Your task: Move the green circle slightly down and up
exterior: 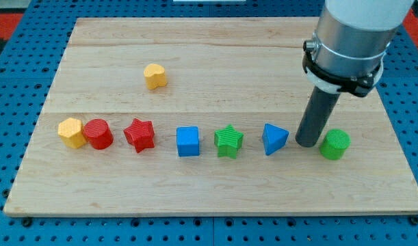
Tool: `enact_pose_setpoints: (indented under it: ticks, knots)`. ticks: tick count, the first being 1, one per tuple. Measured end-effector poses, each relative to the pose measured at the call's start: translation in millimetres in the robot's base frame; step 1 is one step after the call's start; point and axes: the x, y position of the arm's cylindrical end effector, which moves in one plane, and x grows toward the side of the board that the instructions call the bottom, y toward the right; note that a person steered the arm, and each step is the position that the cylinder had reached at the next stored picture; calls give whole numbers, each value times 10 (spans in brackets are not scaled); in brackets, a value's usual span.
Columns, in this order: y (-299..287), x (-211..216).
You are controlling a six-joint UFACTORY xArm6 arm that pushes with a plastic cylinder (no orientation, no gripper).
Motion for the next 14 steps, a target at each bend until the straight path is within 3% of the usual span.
enact_pose_setpoints:
  ticks: [2,4,5,6,8,9,10,11,13,14]
  knots:
    - [-304,-363]
    - [-522,-93]
    - [-404,-232]
    - [114,-314]
    - [532,259]
    - [954,285]
    - [1416,571]
    - [1205,719]
    - [535,552]
    - [535,799]
